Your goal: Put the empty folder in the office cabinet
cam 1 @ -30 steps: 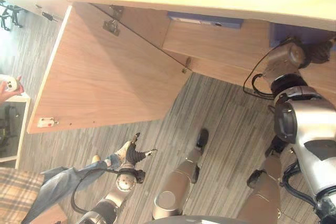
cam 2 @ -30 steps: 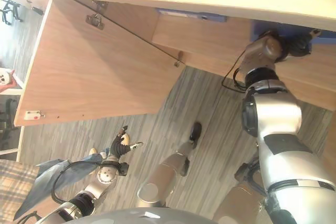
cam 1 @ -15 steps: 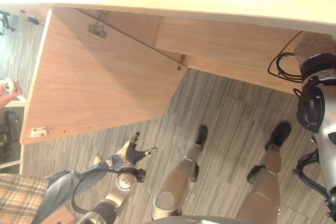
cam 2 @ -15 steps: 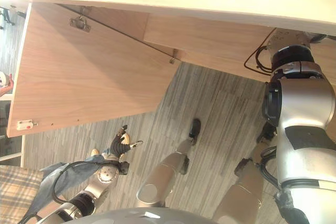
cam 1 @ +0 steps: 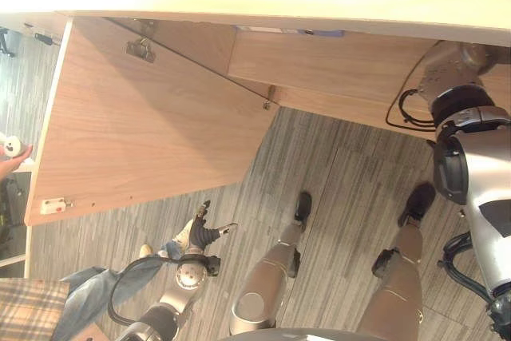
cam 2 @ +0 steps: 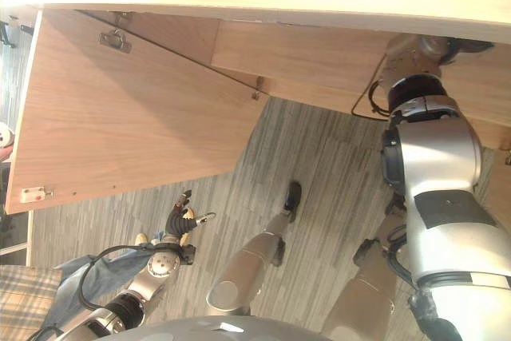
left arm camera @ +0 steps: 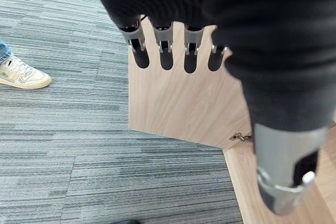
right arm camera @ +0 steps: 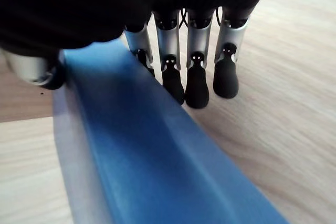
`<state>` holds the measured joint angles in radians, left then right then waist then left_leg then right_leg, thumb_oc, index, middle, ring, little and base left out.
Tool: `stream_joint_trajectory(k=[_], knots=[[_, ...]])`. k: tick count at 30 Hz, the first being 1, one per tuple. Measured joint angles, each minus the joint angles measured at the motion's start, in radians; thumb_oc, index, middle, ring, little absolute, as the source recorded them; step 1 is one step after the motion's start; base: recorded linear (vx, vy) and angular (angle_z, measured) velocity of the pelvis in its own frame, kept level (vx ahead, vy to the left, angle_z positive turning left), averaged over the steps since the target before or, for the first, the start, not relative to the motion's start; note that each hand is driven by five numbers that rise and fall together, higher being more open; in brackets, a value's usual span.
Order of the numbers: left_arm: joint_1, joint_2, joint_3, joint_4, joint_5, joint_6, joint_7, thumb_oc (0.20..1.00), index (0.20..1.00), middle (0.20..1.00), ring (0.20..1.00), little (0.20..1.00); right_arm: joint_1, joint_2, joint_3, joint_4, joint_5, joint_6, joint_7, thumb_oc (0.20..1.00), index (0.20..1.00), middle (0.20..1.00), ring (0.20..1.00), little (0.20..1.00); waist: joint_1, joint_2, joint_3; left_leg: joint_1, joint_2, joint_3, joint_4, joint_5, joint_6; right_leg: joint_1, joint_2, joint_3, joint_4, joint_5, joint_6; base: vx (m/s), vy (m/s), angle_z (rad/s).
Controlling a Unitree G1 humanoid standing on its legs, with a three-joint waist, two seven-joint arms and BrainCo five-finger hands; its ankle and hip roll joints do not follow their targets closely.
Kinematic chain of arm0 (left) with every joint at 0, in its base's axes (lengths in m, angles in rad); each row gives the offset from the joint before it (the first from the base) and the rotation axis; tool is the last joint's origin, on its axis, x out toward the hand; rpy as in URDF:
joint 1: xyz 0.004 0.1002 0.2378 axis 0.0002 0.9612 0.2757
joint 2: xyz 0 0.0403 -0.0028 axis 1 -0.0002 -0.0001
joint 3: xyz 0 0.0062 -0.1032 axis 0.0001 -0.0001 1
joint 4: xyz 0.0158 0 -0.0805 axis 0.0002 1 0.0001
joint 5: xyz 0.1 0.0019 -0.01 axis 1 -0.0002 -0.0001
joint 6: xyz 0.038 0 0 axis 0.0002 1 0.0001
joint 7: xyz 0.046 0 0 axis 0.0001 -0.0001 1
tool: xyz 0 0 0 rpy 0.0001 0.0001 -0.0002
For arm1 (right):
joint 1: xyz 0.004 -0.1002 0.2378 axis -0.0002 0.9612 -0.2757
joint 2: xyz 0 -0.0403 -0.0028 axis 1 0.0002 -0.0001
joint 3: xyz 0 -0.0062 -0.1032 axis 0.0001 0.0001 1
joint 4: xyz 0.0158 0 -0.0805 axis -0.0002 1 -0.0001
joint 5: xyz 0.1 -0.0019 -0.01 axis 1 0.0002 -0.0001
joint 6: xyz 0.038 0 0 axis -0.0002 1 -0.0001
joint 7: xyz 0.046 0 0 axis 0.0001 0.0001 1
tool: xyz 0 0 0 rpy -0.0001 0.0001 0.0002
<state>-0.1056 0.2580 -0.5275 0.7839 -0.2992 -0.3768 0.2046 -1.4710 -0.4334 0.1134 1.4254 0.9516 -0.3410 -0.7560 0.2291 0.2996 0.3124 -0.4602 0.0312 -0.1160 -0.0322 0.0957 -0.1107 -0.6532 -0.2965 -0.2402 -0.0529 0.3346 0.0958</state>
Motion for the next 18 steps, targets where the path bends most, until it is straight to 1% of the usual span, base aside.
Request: stream_joint_trajectory(k=[2, 4, 6, 9, 11, 14, 18], knots=[[-0.002, 0.0, 0.004, -0.001, 0.0, 0.0, 0.0, 1.0, 1.0, 1.0, 1.0, 1.0, 0.0, 0.015, 0.008, 0.0, -0.015, 0.008, 0.013, 1.0, 1.0, 1.0, 1.0, 1.0, 0.0, -0.003, 0.0, 0.003, 0.001, 0.003, 0.0, 0.0, 0.0, 0.0, 0.001, 0.003, 0.001, 0.001, -0.001, -0.04, 0.007, -0.02], [-0.001, 0.003, 0.014, -0.001, 0.0, 0.003, 0.0, 1.0, 1.0, 1.0, 1.0, 1.0, 0.001, 0.022, 0.009, 0.002, -0.029, 0.021, 0.026, 1.0, 1.0, 1.0, 1.0, 1.0, 0.0, -0.017, 0.0, 0.003, 0.001, 0.004, 0.002, 0.0, -0.001, 0.0, 0.001, 0.004, 0.001, 0.001, -0.001, -0.04, -0.002, -0.01], [-0.001, 0.004, 0.016, 0.0, 0.0, 0.008, 0.0, 1.0, 1.0, 1.0, 1.0, 1.0, 0.006, 0.024, 0.009, 0.003, -0.029, 0.022, 0.027, 1.0, 1.0, 1.0, 1.0, 1.0, 0.001, -0.039, -0.002, 0.005, 0.001, 0.003, 0.004, 0.001, -0.001, 0.002, 0.002, 0.005, 0.001, 0.001, -0.001, -0.04, 0.008, 0.0], [-0.001, 0.005, 0.016, 0.0, 0.001, 0.014, 0.0, 1.0, 1.0, 1.0, 1.0, 1.0, 0.005, 0.021, -0.001, 0.031, -0.032, 0.026, 0.028, 1.0, 1.0, 1.0, 1.0, 1.0, 0.001, -0.054, -0.001, 0.015, -0.001, 0.003, 0.004, 0.001, -0.001, 0.012, -0.001, 0.005, 0.001, 0.001, -0.002, -0.03, 0.005, 0.01], [-0.001, 0.012, 0.016, 0.0, 0.001, 0.015, 0.0, 1.0, 1.0, 1.0, 1.0, 1.0, 0.005, 0.017, -0.006, 0.053, -0.032, 0.046, 0.029, 1.0, 1.0, 1.0, 1.0, 1.0, 0.002, -0.065, -0.001, 0.017, -0.003, 0.003, 0.005, 0.001, -0.001, 0.014, -0.003, 0.005, 0.001, 0.001, -0.002, 0.0, 0.0, 0.0], [-0.001, 0.012, 0.016, 0.001, 0.001, 0.018, 0.0, 1.0, 1.0, 1.0, 1.0, 1.0, 0.005, 0.017, -0.006, 0.09, -0.037, 0.065, 0.036, 1.0, 1.0, 1.0, 1.0, 1.0, 0.005, -0.069, 0.0, 0.018, -0.003, 0.002, 0.007, 0.001, -0.001, 0.017, -0.003, 0.004, 0.001, 0.001, -0.002, 0.0, 0.0, 0.0], [-0.001, 0.013, 0.018, 0.0, 0.014, 0.023, 0.0, 1.0, 1.0, 1.0, 1.0, 1.0, 0.007, 0.009, -0.004, 0.151, -0.036, 0.12, 0.055, 1.0, 1.0, 1.0, 1.0, 1.0, 0.003, -0.07, 0.0, 0.036, -0.002, 0.002, 0.007, 0.0, -0.001, 0.037, -0.003, 0.004, -0.001, -0.002, 0.002, 0.0, 0.0, 0.0]])
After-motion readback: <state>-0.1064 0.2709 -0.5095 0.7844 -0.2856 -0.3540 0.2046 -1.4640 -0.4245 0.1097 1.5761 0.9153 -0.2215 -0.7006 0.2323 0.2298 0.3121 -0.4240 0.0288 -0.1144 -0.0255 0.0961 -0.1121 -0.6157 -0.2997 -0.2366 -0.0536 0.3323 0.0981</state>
